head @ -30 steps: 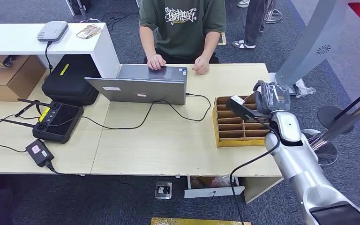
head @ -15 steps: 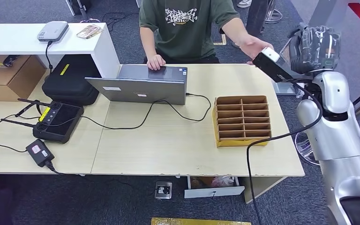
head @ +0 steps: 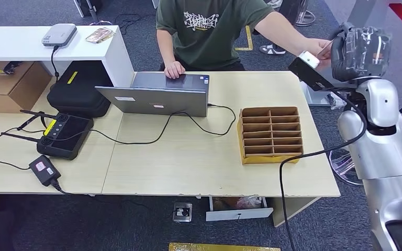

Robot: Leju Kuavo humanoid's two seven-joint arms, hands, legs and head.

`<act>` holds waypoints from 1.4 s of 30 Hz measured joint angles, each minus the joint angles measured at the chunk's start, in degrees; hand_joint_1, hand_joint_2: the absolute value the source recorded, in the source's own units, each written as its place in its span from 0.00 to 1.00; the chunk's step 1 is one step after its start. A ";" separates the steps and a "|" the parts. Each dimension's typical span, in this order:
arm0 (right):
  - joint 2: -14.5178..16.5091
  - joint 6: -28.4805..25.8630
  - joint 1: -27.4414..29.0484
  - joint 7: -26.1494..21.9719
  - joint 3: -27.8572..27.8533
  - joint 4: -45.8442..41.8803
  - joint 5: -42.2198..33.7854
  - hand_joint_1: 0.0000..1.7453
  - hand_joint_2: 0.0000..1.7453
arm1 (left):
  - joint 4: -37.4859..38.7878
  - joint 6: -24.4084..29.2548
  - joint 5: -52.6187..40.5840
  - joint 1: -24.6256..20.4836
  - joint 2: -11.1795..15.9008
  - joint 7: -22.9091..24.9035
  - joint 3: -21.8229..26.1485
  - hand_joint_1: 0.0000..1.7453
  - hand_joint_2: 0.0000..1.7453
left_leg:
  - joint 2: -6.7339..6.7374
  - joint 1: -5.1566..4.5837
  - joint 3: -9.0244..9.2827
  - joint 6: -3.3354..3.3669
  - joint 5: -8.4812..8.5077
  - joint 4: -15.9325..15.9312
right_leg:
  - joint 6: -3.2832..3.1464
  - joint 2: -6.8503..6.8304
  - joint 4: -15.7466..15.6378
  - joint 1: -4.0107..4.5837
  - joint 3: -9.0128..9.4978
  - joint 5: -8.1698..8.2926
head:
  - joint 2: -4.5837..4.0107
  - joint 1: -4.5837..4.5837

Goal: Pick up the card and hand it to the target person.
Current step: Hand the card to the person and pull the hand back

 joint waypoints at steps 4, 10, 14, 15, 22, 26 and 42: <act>0.07 0.23 0.07 -0.18 -0.58 0.31 -1.26 0.75 1.00 | -0.01 0.21 0.00 0.06 -0.09 -0.09 -0.01 0.00 0.00 | 0.01 0.00 0.03 0.00 0.01 -0.03 | -0.01 0.00 -0.03 0.00 0.04 0.01 | 0.00 0.00; -0.53 -1.82 5.19 -1.63 -2.37 -3.21 -4.66 0.00 1.00 | 0.00 0.37 -0.39 0.23 -0.29 -0.11 -0.39 0.00 0.00 | -0.07 0.02 0.05 -0.01 0.00 -0.03 | 0.00 -0.07 -0.06 0.02 0.08 -0.01 | 0.00 0.00; -0.44 -5.24 11.30 -5.04 -4.39 -5.83 -9.66 0.00 1.00 | -0.03 0.53 -0.67 0.40 -0.47 -0.22 -0.69 0.00 0.00 | -0.10 0.03 0.03 0.00 -0.01 -0.02 | 0.01 -0.10 -0.06 0.03 0.07 -0.02 | 0.00 0.00; -0.09 -6.10 12.77 -6.20 -4.82 -6.39 -11.19 0.00 1.00 | -0.03 0.55 -0.68 0.42 -0.48 -0.24 -0.70 0.00 0.00 | -0.11 0.04 0.06 0.01 -0.01 -0.04 | 0.00 -0.11 -0.09 0.04 0.11 -0.01 | 0.00 0.00; 7.70 -0.86 26.10 -20.08 -7.59 -12.09 -40.71 0.00 1.00 | 0.00 0.62 -0.71 0.46 -0.62 0.23 -0.60 0.00 0.00 | 0.01 0.07 0.18 -0.01 -0.02 -0.16 | -0.02 0.00 -0.18 0.07 0.22 0.01 | 0.00 0.00; 11.39 5.39 33.66 -26.02 -7.24 -10.62 -55.97 0.00 1.00 | 0.06 0.74 -0.53 0.49 -0.68 0.38 -0.38 0.00 0.00 | -0.05 0.13 0.26 -0.02 -0.02 -0.22 | -0.04 -0.06 -0.25 0.13 0.33 0.00 | 0.00 0.00; 21.73 8.93 41.51 -27.52 0.04 -3.70 -60.04 0.00 1.00 | 0.36 1.70 0.46 0.57 -2.08 1.31 0.71 0.00 0.00 | 0.07 0.09 0.13 -0.02 -0.07 -0.15 | -0.04 0.05 -0.11 0.09 0.16 -0.05 | 0.00 0.00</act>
